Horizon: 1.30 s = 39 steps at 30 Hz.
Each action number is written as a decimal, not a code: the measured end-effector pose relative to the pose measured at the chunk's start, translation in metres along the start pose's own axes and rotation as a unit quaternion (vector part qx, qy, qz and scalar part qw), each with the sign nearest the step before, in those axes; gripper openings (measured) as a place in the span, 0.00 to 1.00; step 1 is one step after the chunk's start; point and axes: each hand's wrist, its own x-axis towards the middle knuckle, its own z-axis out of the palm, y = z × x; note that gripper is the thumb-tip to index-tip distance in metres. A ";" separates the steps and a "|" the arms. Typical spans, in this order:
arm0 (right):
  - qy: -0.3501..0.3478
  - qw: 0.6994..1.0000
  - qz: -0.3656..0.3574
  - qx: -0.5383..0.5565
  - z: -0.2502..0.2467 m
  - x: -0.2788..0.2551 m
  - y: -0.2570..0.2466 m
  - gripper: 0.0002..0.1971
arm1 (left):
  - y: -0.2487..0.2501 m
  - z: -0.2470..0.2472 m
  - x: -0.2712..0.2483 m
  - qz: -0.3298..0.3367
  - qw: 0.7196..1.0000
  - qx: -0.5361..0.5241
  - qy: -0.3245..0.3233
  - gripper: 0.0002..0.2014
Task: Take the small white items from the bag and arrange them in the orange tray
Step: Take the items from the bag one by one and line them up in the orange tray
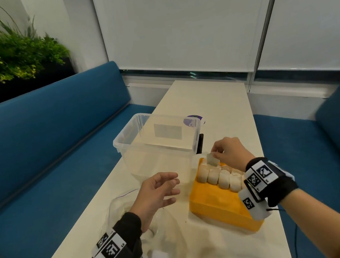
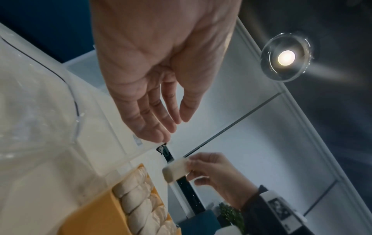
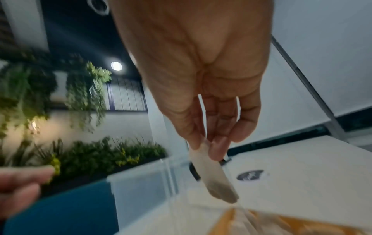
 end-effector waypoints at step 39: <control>0.114 0.987 -0.071 0.084 -0.009 -0.047 -0.092 0.07 | -0.012 -0.127 -0.013 0.020 0.984 0.150 0.092 0.06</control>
